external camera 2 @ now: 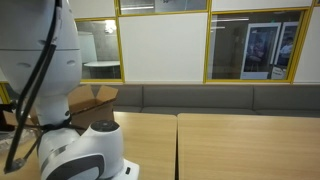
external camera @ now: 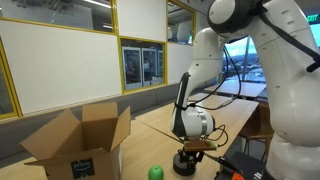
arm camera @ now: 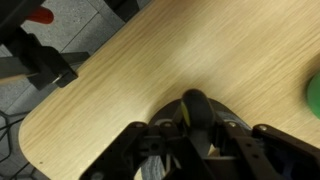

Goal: Pick up the objects from the table and put them in the box.

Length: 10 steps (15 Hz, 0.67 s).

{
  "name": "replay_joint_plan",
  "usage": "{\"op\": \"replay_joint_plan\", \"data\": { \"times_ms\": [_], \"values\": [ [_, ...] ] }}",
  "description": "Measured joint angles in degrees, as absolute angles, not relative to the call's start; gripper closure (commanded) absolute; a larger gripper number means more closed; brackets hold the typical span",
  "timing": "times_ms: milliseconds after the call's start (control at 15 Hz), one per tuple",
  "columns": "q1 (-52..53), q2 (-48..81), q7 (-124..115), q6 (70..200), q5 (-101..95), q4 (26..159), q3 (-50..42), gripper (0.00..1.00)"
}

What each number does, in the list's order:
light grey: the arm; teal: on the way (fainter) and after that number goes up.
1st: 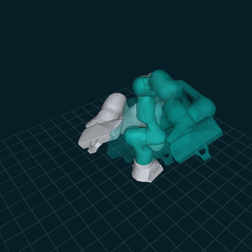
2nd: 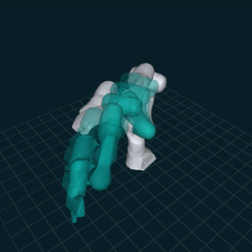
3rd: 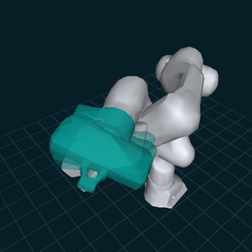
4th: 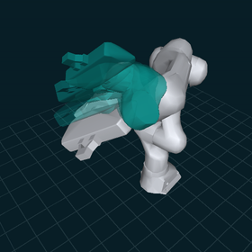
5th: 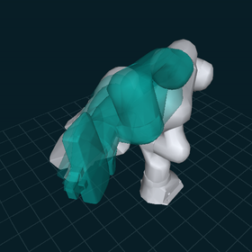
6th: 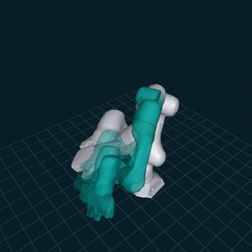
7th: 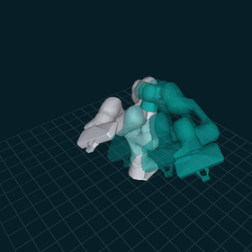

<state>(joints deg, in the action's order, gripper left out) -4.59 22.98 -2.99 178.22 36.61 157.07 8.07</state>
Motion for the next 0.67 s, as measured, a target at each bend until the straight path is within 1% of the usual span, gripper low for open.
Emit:
{"op": "replay_joint_plan", "data": {
  "times_ms": [333,667],
  "values": [
    [0.2,22.8,-3.0,178.2,36.6,157.1,3.9,0.81],
    [11.4,20.9,-3.1,178.2,36.6,157.1,-6.2,0.81]
  ]
}}
